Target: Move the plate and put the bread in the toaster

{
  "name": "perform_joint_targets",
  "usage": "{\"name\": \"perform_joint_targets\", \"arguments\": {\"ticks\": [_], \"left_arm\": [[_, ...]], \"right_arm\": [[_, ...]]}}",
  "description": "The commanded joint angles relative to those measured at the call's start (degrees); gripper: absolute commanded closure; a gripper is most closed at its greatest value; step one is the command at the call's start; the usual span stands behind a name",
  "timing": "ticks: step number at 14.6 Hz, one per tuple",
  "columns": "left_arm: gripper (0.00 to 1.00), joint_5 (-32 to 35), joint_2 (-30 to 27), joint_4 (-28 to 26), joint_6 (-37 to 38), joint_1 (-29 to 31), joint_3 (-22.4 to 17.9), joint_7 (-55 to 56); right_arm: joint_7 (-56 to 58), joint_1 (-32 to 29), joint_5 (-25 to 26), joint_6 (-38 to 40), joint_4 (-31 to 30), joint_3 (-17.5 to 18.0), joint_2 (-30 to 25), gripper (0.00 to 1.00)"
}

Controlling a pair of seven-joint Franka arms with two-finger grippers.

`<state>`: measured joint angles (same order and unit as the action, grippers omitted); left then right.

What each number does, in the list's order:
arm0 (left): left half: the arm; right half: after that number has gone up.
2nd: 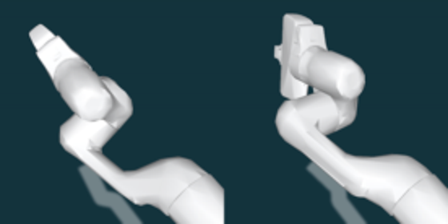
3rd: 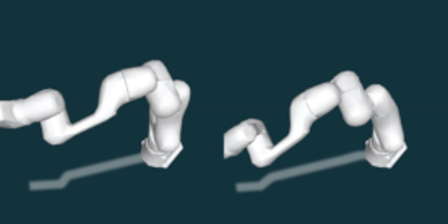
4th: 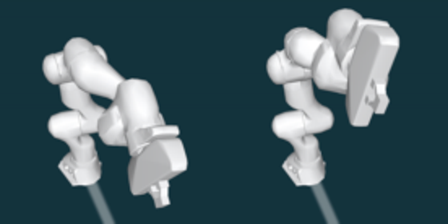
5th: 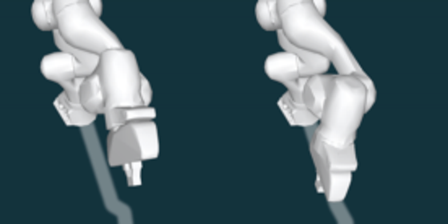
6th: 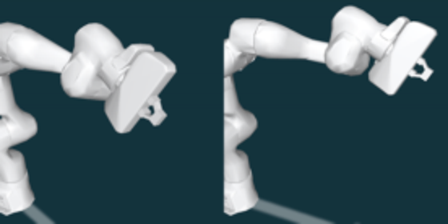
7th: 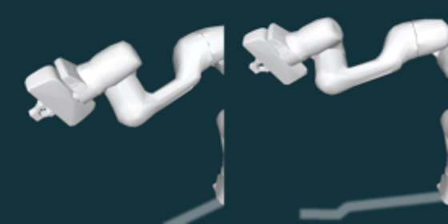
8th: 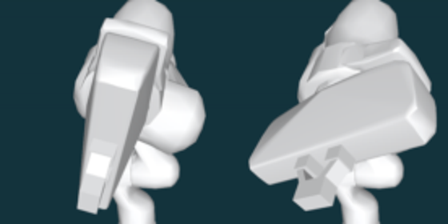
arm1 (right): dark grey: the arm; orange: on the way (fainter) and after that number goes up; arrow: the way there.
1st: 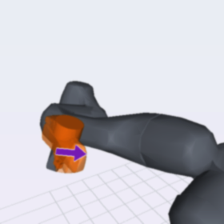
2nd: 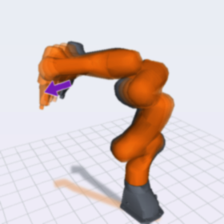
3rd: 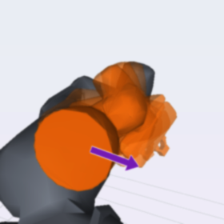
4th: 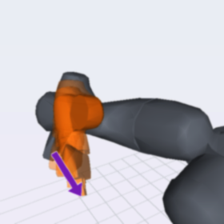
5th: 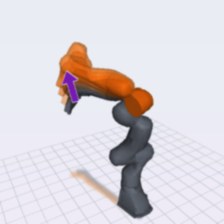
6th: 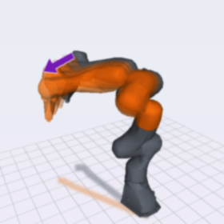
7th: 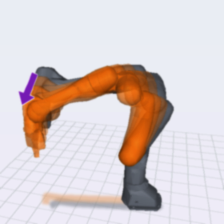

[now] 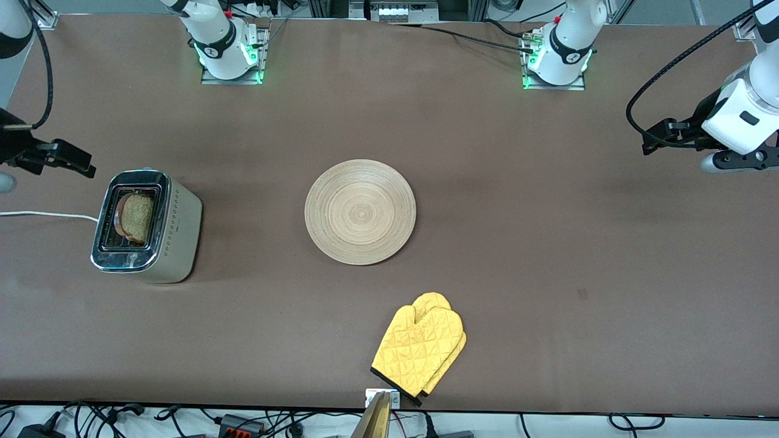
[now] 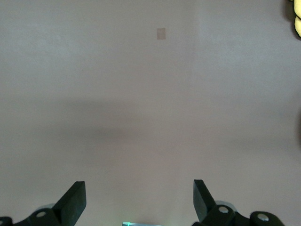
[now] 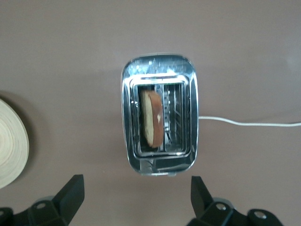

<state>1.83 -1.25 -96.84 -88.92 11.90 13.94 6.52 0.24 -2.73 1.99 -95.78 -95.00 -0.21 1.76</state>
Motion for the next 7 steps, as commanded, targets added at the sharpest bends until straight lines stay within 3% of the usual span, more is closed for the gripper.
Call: {"name": "perform_joint_targets", "arguments": {"ticks": [1, 7], "left_arm": [[0.0, -1.48, -1.12, -0.89, 0.06, 0.23, -0.32, -0.81], [0.0, -1.48, -1.12, -0.89, 0.15, 0.4, -0.32, -0.98]], "right_arm": [[1.42, -0.97, -0.32, 0.15, -3.97, 0.91, -3.87, 0.0], [1.08, -0.88, -0.58, 0.33, -1.94, 0.91, -3.16, 0.0]]}}
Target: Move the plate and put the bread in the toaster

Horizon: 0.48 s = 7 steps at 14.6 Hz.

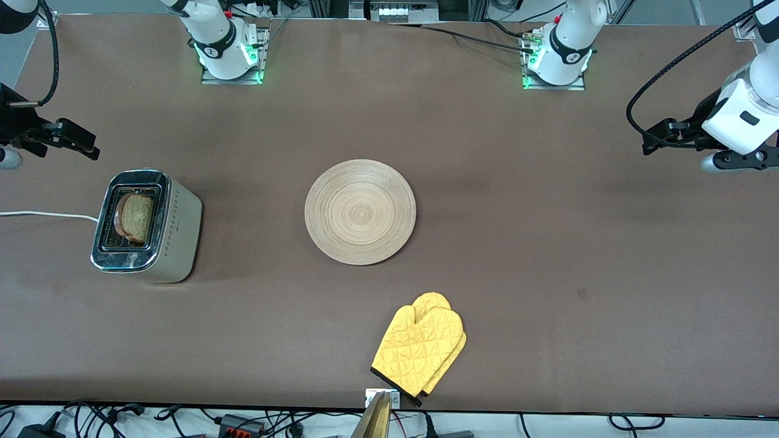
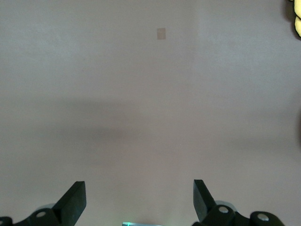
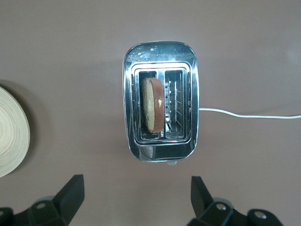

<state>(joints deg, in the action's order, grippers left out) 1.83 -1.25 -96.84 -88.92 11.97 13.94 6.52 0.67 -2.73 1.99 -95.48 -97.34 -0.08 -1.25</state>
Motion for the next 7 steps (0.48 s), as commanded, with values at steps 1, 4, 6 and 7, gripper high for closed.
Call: {"name": "perform_joint_targets", "arguments": {"ticks": [1, 4, 6, 7], "left_arm": [[0.0, -1.48, -1.12, -0.89, 0.15, 0.34, -0.32, -0.98], [0.0, -1.48, -1.12, -0.89, 0.15, 0.34, -0.32, -0.98], [0.0, -1.48, -1.12, -0.89, 0.15, 0.34, -0.32, -0.98], [0.0, -1.48, -1.12, -0.89, 0.15, 0.34, -0.32, -1.07]], "right_arm": [[0.56, -0.79, -0.76, -0.23, 0.4, 0.79, 0.1, 0.0], [0.39, -0.88, -0.76, 0.11, 0.31, 0.79, -0.25, 0.0], [0.39, -0.88, -0.76, 0.11, 0.31, 0.7, -0.33, 0.0], [0.39, -0.88, -0.76, 0.03, 0.14, 0.79, -0.33, 0.0]]}}
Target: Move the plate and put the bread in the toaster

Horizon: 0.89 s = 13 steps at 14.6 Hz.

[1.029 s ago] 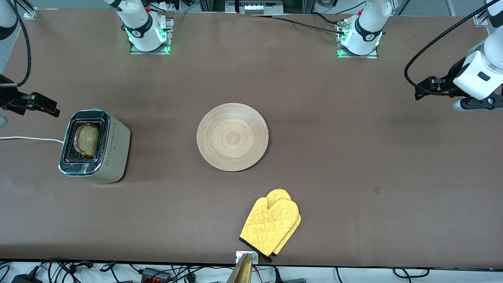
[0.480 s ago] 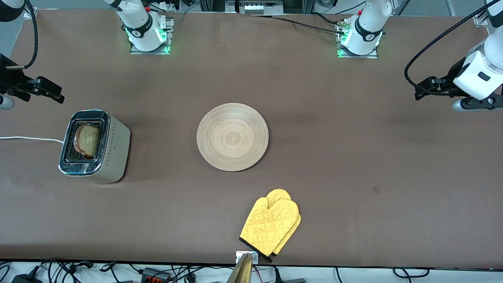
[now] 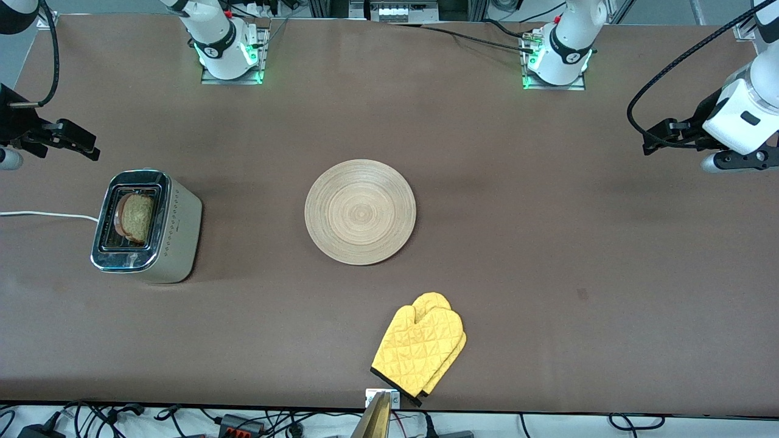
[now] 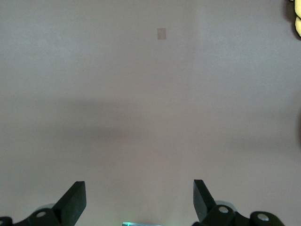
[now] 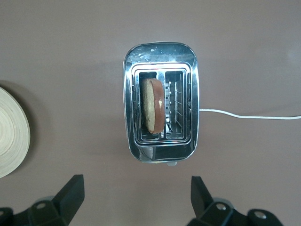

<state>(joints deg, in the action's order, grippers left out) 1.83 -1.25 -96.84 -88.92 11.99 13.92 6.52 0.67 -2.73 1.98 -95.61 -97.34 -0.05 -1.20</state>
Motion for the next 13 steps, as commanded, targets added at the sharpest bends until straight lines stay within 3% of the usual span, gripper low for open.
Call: {"name": "perform_joint_targets", "arguments": {"ticks": [1, 13], "left_arm": [[0.0, -1.48, -1.12, -0.89, 0.15, 0.31, -0.3, -1.07], [0.0, -1.48, -1.12, -0.89, 0.15, 0.31, -0.3, -1.15]], "right_arm": [[0.3, -0.88, -0.84, -0.02, 0.04, 0.67, -0.38, 0.0], [0.04, -0.96, -2.24, 0.51, -0.39, 0.14, -1.35, 0.0]]}}
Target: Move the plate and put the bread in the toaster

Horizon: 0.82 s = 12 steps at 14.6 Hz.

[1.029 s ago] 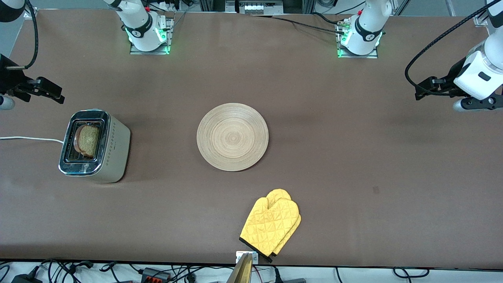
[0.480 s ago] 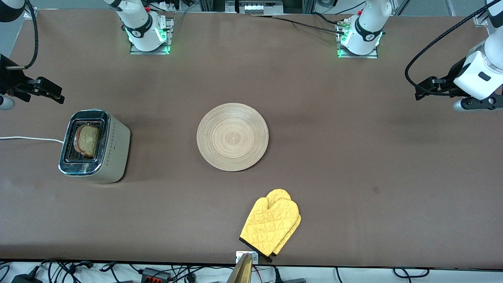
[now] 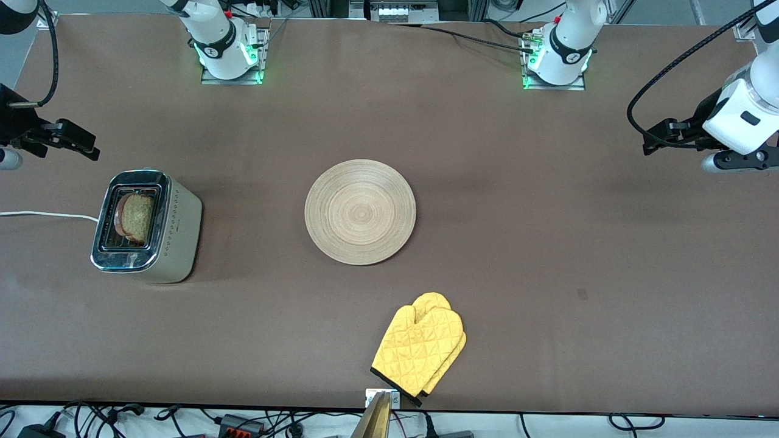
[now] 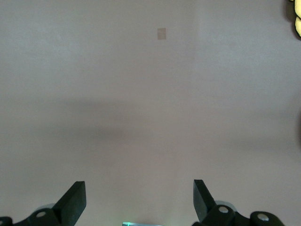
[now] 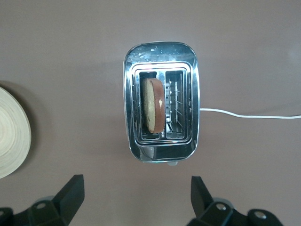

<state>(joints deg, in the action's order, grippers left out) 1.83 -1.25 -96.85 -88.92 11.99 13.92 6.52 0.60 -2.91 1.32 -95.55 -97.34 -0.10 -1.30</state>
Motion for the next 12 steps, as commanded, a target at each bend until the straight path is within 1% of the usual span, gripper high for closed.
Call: {"name": "perform_joint_targets", "arguments": {"ticks": [1, 12], "left_arm": [[0.0, -1.48, -1.12, -0.89, 0.15, 0.31, -0.3, -1.15], [0.0, -1.48, -1.12, -0.89, 0.15, 0.31, -0.3, -1.15]], "right_arm": [[0.1, -0.78, -1.58, 0.8, -0.31, 0.19, -1.34, 0.0], [0.28, -0.51, -1.41, 1.68, -0.13, 0.19, -1.34, 0.0]]}}
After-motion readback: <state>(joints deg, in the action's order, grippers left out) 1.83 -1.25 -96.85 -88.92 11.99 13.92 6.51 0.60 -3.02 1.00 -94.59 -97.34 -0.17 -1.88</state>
